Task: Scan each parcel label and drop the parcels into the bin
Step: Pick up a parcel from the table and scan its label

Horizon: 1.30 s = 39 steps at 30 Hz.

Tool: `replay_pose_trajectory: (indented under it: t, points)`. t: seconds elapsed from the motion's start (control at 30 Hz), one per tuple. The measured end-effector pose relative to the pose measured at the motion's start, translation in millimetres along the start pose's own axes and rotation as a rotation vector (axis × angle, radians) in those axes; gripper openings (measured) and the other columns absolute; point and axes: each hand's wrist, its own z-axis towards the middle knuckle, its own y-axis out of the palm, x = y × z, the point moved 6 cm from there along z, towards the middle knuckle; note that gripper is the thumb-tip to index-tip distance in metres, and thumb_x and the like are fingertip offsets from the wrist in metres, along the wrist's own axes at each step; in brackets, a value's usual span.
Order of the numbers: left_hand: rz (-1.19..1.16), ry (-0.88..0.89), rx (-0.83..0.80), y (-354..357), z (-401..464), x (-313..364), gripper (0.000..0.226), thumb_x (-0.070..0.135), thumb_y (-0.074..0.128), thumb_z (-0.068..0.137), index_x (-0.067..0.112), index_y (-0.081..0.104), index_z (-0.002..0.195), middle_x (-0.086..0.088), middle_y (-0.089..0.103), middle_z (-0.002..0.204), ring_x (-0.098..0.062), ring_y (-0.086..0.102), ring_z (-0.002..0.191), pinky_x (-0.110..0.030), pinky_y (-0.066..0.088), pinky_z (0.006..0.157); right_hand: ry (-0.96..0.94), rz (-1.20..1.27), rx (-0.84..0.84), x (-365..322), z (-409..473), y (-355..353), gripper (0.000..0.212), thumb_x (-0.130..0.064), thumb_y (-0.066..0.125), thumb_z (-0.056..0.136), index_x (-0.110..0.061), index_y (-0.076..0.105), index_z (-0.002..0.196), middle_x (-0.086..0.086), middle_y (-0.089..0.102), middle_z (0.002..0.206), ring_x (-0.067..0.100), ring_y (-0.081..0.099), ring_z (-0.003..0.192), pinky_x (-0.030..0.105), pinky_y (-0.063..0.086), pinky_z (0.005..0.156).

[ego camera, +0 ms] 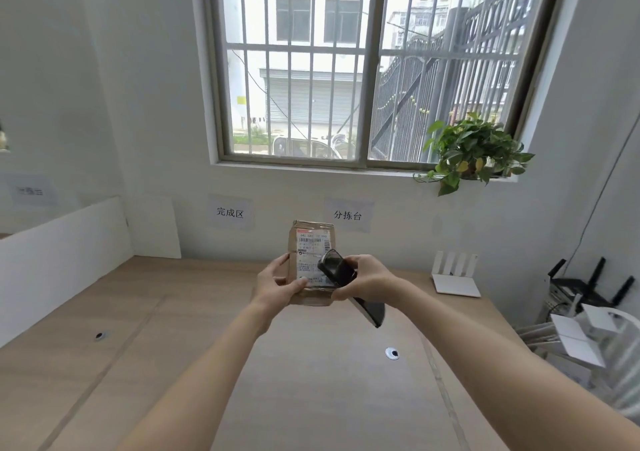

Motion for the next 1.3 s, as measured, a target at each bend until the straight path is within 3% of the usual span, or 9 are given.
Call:
replay_pose_trajectory:
  t: [0.1,0.17,0.27,0.57,0.9,1.3]
  points:
    - [0.092,0.027,0.036,-9.7,0.9,3.6,0.072,0.016,0.084,0.077,0.033,0.055,0.14,-0.005,0.074,0.092,-0.019,0.072,0.09,-0.041,0.059,0.086,0.019,-0.128,0.05,-0.5,-1.1,-9.6,0.053,-0.039,0.088,0.05,-0.025,0.069,0.097,-0.008,0.072,0.091,0.016,0.069,0.09,0.035,0.058,0.084]
    - [0.143,0.053,0.066,-18.4,-2.5,9.0,0.068,0.014,0.083,0.079,0.031,0.056,0.139,-0.001,0.073,0.09,-0.014,0.07,0.089,-0.04,0.058,0.09,0.05,-0.233,0.074,0.2,-5.8,-17.2,0.056,-0.041,0.088,0.054,-0.031,0.065,0.104,-0.01,0.07,0.096,0.016,0.067,0.093,0.034,0.055,0.082]
    - [0.221,0.072,0.104,-33.4,-8.1,15.1,0.066,0.015,0.082,0.079,0.034,0.057,0.137,0.002,0.072,0.091,-0.008,0.069,0.089,-0.034,0.056,0.09,0.086,-0.356,0.127,3.4,-10.8,-31.7,0.055,-0.04,0.087,0.058,-0.032,0.063,0.107,-0.008,0.067,0.097,0.02,0.065,0.094,0.031,0.048,0.074]
    - [0.311,0.072,0.207,-62.5,-17.3,22.0,0.067,0.015,0.083,0.077,0.034,0.058,0.136,0.006,0.068,0.087,-0.005,0.064,0.086,-0.03,0.053,0.089,0.023,-0.443,0.157,-0.3,-17.3,-61.0,0.057,-0.031,0.084,0.064,-0.031,0.061,0.116,-0.007,0.066,0.102,0.02,0.062,0.094,0.029,0.041,0.072]
    - [0.377,0.074,0.247,-62.3,-16.0,25.0,0.069,0.022,0.085,0.075,0.038,0.057,0.137,0.0,0.071,0.097,-0.018,0.066,0.098,-0.037,0.051,0.098,-0.05,-0.406,0.136,-5.2,-22.3,-72.7,0.059,-0.032,0.085,0.064,-0.033,0.061,0.119,-0.008,0.065,0.101,0.018,0.061,0.093,0.026,0.039,0.065]
    - [0.301,0.054,0.269,-62.0,-25.8,11.4,0.067,0.034,0.083,0.077,0.036,0.055,0.138,-0.003,0.071,0.098,-0.02,0.068,0.095,-0.043,0.056,0.092,-0.109,-0.324,0.044,-6.1,-10.1,-39.5,0.055,-0.034,0.085,0.064,-0.031,0.059,0.112,-0.008,0.064,0.102,0.019,0.062,0.095,0.03,0.045,0.073]
